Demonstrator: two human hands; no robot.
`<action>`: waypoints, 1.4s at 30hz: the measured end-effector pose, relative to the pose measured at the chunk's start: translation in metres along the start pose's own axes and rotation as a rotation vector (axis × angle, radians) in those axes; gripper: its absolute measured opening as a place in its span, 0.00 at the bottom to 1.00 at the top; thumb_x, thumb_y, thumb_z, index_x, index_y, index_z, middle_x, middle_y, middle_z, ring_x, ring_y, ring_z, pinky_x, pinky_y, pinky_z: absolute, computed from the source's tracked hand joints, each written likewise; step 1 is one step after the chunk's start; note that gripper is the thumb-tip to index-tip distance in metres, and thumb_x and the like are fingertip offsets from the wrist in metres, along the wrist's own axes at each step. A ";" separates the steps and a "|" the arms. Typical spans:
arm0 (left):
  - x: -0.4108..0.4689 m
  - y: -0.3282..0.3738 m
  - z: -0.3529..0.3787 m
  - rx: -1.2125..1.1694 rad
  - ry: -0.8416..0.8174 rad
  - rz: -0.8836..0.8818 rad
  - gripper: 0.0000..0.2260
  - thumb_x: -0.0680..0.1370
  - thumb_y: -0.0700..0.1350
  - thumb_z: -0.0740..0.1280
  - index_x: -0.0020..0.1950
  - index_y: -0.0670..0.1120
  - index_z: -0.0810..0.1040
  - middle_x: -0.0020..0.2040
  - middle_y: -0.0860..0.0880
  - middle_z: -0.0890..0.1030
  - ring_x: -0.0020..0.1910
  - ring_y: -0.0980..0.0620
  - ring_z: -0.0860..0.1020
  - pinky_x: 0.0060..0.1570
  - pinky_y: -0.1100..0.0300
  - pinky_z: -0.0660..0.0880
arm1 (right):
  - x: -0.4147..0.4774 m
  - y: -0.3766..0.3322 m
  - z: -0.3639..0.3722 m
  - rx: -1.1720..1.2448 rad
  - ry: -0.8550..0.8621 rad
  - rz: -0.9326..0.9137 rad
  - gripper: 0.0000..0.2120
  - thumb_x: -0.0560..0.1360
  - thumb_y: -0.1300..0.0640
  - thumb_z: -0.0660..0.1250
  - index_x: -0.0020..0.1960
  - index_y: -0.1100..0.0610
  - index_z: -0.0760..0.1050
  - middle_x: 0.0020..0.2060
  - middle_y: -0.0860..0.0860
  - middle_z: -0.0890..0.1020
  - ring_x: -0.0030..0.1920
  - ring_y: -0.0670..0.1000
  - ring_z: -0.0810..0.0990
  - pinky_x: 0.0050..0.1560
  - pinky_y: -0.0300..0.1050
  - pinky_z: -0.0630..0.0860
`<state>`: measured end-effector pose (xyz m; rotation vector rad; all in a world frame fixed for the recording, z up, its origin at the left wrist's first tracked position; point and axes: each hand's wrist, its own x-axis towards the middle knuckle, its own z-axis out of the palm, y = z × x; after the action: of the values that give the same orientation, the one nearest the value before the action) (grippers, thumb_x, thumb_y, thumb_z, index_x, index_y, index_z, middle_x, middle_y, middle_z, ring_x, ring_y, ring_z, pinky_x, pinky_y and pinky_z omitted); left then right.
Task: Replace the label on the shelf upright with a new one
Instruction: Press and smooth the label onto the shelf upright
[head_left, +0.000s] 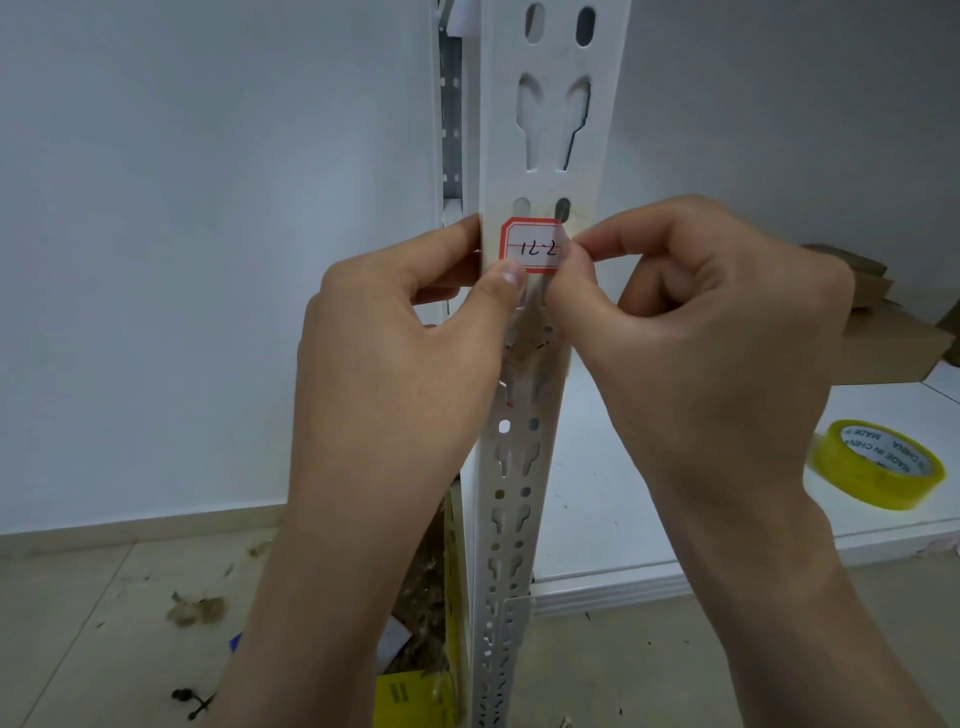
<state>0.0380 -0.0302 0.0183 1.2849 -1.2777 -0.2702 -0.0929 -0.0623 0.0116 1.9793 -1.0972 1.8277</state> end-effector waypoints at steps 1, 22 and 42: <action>0.000 0.000 0.000 0.000 -0.001 0.000 0.16 0.78 0.53 0.69 0.65 0.58 0.81 0.56 0.63 0.84 0.56 0.65 0.81 0.62 0.57 0.78 | 0.000 0.000 0.000 0.004 -0.001 0.003 0.09 0.78 0.49 0.72 0.45 0.54 0.84 0.25 0.42 0.71 0.23 0.40 0.68 0.33 0.30 0.66; 0.000 -0.001 -0.001 0.003 -0.011 0.019 0.15 0.79 0.53 0.69 0.65 0.58 0.81 0.55 0.64 0.84 0.55 0.66 0.80 0.62 0.59 0.77 | -0.004 0.010 -0.014 -0.022 0.053 -0.146 0.10 0.78 0.56 0.73 0.39 0.58 0.83 0.24 0.49 0.75 0.23 0.49 0.71 0.31 0.42 0.71; 0.000 -0.002 -0.001 -0.001 -0.017 0.017 0.14 0.78 0.53 0.69 0.64 0.59 0.82 0.52 0.66 0.84 0.55 0.69 0.80 0.60 0.65 0.75 | -0.002 0.006 -0.009 -0.007 -0.035 -0.028 0.09 0.79 0.48 0.73 0.47 0.53 0.86 0.25 0.44 0.73 0.24 0.45 0.70 0.30 0.41 0.71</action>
<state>0.0400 -0.0310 0.0168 1.2727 -1.3016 -0.2703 -0.1038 -0.0606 0.0098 2.0197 -1.0785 1.7790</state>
